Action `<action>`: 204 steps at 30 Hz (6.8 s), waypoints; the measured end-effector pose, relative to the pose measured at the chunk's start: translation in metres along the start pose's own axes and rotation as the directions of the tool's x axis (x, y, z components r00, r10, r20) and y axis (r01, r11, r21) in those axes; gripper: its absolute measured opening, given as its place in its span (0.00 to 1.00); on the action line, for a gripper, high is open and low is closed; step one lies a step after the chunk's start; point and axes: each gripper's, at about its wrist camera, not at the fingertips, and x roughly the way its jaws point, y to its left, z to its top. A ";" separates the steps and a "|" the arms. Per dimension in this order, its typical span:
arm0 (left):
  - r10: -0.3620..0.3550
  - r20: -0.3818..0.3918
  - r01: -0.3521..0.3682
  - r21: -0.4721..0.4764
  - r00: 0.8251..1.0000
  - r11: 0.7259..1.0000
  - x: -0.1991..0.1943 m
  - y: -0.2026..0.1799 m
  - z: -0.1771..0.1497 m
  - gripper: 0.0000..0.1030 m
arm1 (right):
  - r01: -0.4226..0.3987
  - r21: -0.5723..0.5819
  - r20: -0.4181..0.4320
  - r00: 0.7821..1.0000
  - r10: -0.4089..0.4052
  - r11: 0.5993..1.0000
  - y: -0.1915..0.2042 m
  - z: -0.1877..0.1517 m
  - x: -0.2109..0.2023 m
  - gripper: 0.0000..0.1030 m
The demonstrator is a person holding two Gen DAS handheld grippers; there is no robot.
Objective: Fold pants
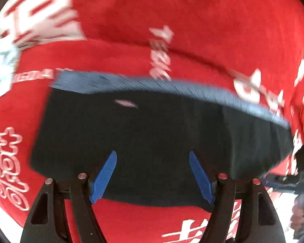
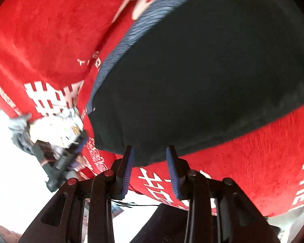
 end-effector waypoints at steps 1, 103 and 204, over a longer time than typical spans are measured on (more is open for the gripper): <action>0.007 -0.033 -0.007 0.001 0.999 1.000 0.013 -0.007 -0.003 0.72 | -0.005 0.010 0.005 1.000 0.005 1.000 -0.005 0.000 0.001 0.36; 0.080 -0.133 -0.039 0.286 0.988 0.958 0.032 -0.199 -0.022 0.85 | 0.164 0.090 0.284 0.941 -0.184 0.982 -0.116 -0.015 -0.118 0.45; 0.093 0.021 -0.095 0.251 0.995 0.963 0.032 -0.386 0.009 0.61 | -0.383 0.062 0.575 0.768 0.281 0.922 -0.244 0.077 -0.246 0.16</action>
